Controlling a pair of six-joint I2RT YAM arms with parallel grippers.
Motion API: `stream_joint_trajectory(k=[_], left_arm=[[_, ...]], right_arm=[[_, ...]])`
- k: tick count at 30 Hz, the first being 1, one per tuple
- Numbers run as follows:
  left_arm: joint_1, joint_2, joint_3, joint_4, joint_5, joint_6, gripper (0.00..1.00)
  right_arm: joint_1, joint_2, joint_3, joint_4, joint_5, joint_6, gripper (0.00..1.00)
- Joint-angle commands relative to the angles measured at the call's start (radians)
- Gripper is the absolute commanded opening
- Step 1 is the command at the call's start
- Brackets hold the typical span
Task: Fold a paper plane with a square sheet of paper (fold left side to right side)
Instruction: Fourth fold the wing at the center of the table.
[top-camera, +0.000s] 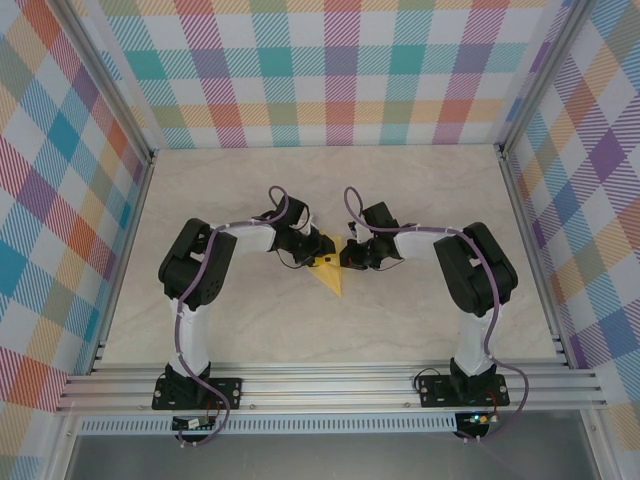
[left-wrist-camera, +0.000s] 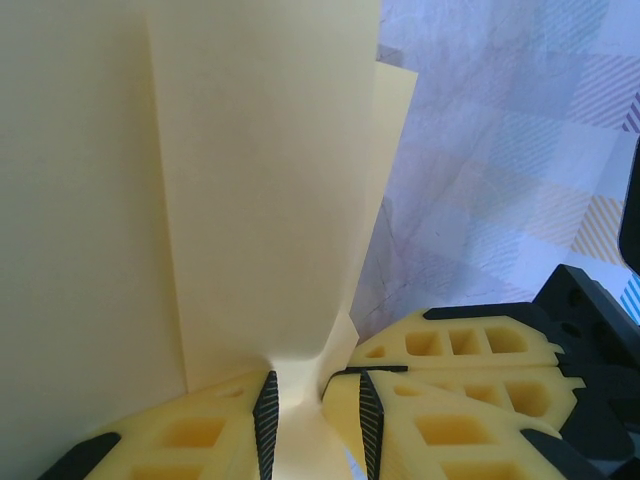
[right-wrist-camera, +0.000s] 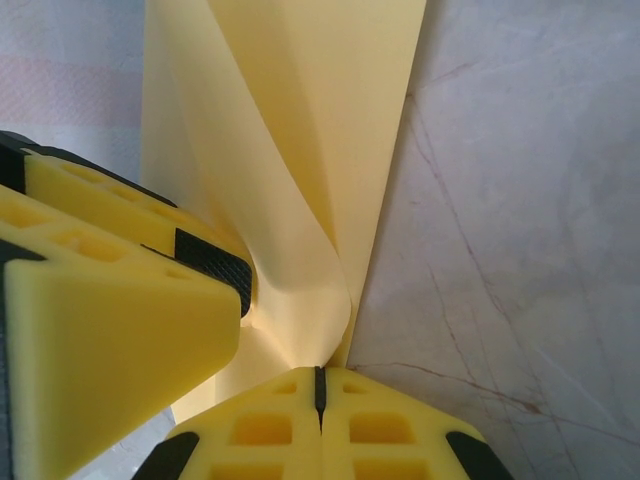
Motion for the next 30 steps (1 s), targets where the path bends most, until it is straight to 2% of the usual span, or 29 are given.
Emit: stream_joint_trajectory(k=[1,10,15,19,24,30], left_arm=[[-0.010,0.020,-0.006,-0.040,-0.025,0.014,0.29],[-0.010,0.016,-0.038,-0.038,-0.038,0.008,0.29],[-0.010,0.012,-0.040,-0.040,-0.044,0.009,0.29],[-0.010,0.011,-0.039,-0.042,-0.046,0.011,0.29],[-0.010,0.011,-0.039,-0.047,-0.049,0.009,0.29],[-0.010,0.010,-0.038,-0.054,-0.052,0.013,0.29]], right_arm=[[0.008,0.018,0.025,-0.024,0.029,-0.020,0.04],[0.006,-0.126,0.000,-0.050,0.033,-0.016,0.22],[0.014,-0.226,-0.091,-0.039,-0.031,-0.016,0.22],[0.066,-0.253,-0.150,0.014,-0.108,-0.004,0.22],[0.127,-0.204,-0.141,0.035,-0.091,-0.004,0.22],[0.134,-0.138,-0.093,0.005,-0.060,-0.024,0.22]])
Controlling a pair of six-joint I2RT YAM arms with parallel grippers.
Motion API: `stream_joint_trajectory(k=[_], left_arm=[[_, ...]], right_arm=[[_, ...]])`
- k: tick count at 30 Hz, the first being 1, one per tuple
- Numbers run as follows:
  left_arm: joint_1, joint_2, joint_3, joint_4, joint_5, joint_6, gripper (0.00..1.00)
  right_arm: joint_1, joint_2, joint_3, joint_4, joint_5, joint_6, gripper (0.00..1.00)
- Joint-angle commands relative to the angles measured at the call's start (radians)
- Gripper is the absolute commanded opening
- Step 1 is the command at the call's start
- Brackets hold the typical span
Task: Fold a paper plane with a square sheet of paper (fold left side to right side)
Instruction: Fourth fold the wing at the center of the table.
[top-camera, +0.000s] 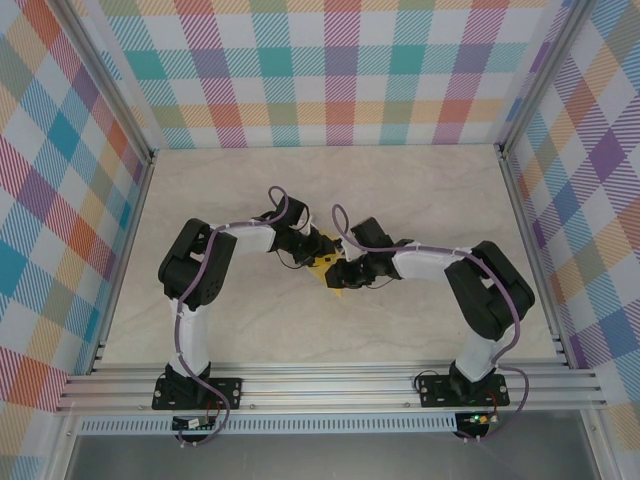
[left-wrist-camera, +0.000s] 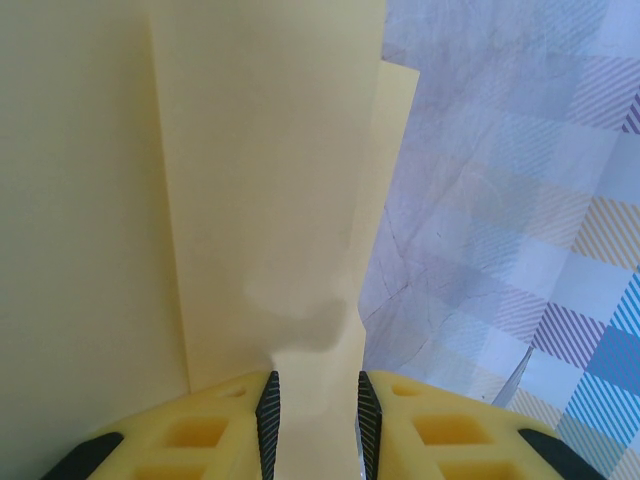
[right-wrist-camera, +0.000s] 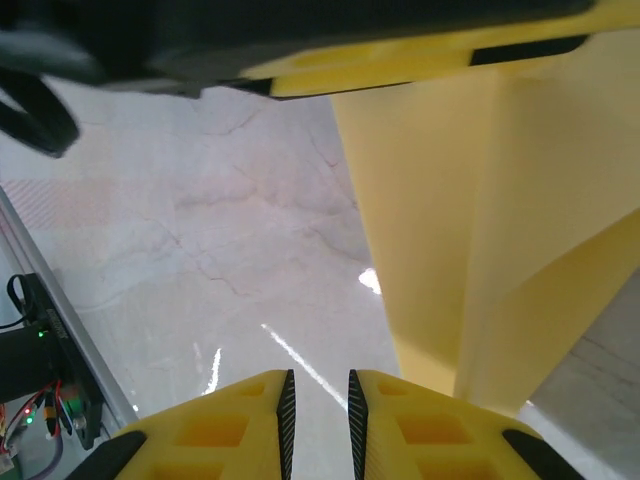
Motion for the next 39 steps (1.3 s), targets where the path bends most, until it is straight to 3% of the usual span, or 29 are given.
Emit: stream_joint_trajectory(k=[1,39], left_arm=[[-0.010,0.009,-0.030,-0.062,-0.047,0.013,0.29],[0.006,0.016,-0.024,-0.075,-0.076,0.009,0.28]], right_arm=[[-0.003,0.029,0.044,-0.020,0.012,-0.027,0.22],[0.010,0.075,-0.015,-0.142,0.033,-0.076,0.21]])
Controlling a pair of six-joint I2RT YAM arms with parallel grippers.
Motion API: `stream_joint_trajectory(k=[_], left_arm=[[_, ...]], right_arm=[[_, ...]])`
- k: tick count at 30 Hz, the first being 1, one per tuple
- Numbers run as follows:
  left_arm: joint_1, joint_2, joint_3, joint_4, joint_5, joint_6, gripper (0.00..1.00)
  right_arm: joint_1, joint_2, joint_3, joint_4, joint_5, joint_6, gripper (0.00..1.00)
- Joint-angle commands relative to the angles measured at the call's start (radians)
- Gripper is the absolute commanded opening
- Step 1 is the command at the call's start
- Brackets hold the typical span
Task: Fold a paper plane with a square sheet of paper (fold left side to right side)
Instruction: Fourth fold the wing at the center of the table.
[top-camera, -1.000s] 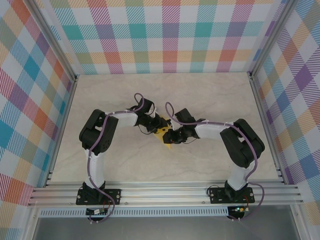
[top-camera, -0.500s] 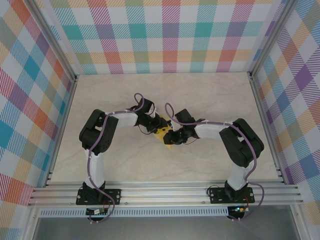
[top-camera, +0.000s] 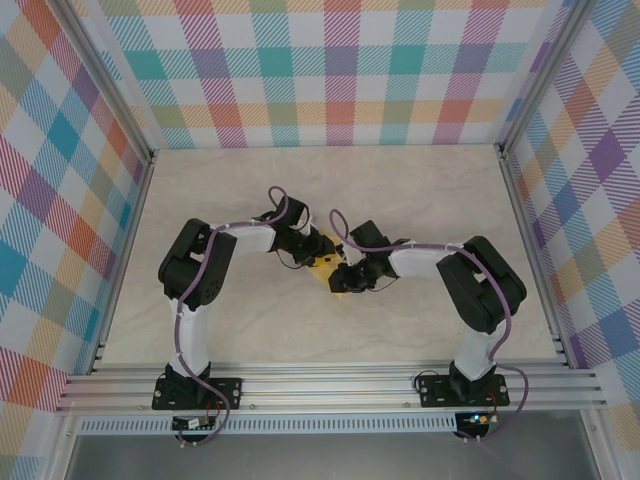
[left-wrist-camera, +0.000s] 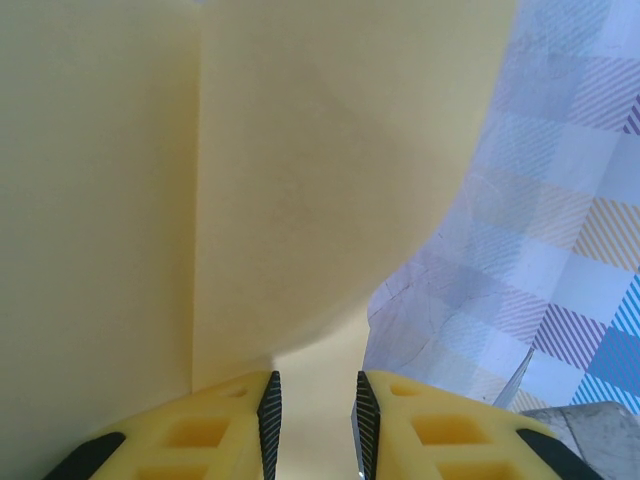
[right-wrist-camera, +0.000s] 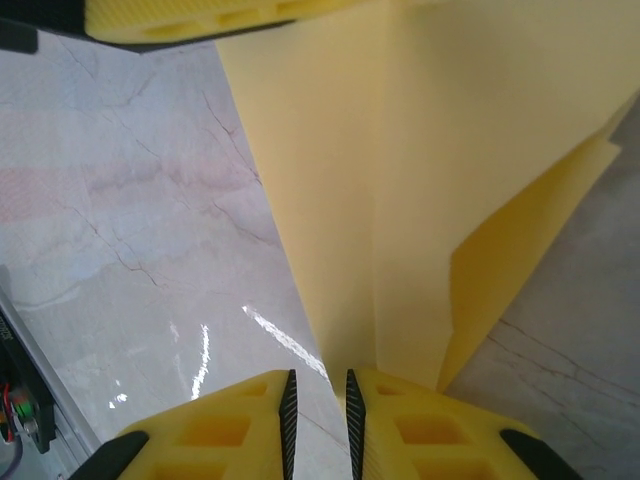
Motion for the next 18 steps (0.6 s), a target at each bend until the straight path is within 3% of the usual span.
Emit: stream_joint_trajectory(k=[1,13,18], left_arm=[[0.005,0.018,-0.024,-0.074,-0.072,0.008,0.28],[0.006,0.019,-0.028,-0.068,-0.070,0.007,0.28],[0.006,0.013,-0.033,-0.065,-0.065,0.009,0.28]], right_arm=[[0.014,0.023,-0.023,-0.090,0.007,-0.042,0.20],[0.025,-0.093,-0.060,-0.046,0.007,-0.010,0.21],[-0.015,-0.153,-0.040,-0.009,0.021,0.001,0.25]])
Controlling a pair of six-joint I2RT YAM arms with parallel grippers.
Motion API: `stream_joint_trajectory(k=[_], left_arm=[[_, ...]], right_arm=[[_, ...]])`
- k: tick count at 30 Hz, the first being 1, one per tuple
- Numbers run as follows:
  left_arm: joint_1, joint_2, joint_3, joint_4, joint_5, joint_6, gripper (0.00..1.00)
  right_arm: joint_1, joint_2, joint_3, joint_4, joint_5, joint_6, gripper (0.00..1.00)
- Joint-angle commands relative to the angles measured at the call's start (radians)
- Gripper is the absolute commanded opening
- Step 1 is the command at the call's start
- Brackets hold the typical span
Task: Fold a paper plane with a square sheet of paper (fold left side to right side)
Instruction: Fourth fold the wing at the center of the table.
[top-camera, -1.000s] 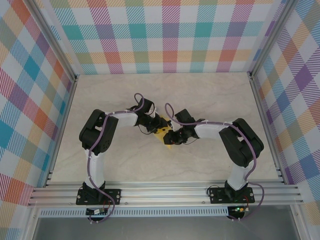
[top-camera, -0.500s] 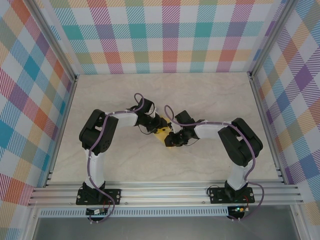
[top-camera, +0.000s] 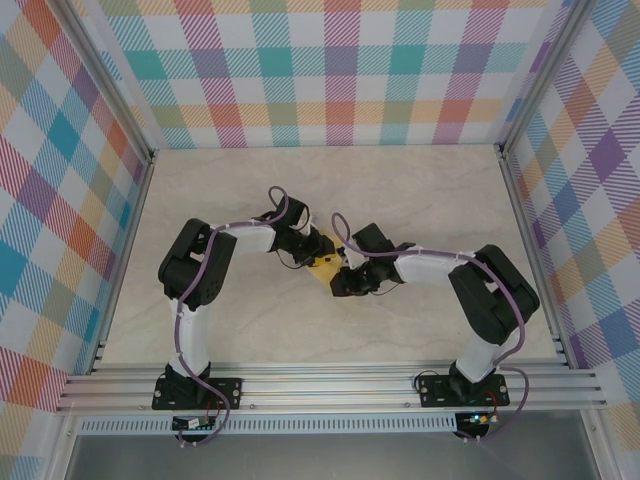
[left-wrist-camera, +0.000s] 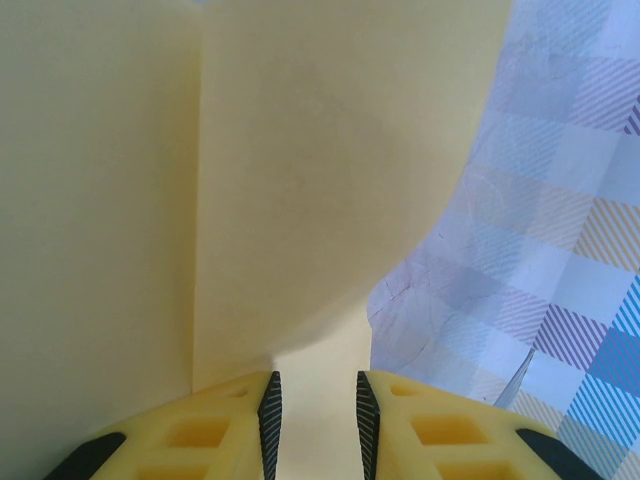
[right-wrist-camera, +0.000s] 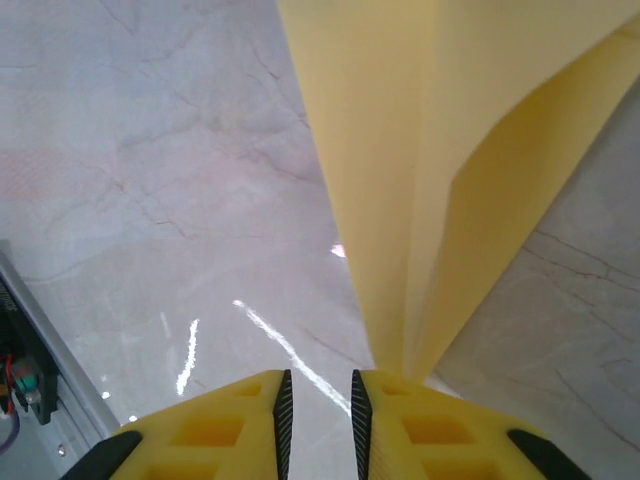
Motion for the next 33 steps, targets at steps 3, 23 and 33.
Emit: stream_joint_trajectory(k=[3,23,33], left_arm=[[0.005,0.013,-0.033,-0.062,-0.061,0.009,0.28],[0.002,0.013,-0.031,-0.054,-0.056,0.003,0.27],[0.002,0.013,-0.030,-0.057,-0.056,0.005,0.27]], right_arm=[[-0.077,-0.035,-0.003,0.087,-0.020,0.049,0.25],[-0.149,0.168,0.096,0.187,-0.164,0.168,0.34],[-0.143,0.159,0.086,0.188,-0.165,0.167,0.34]])
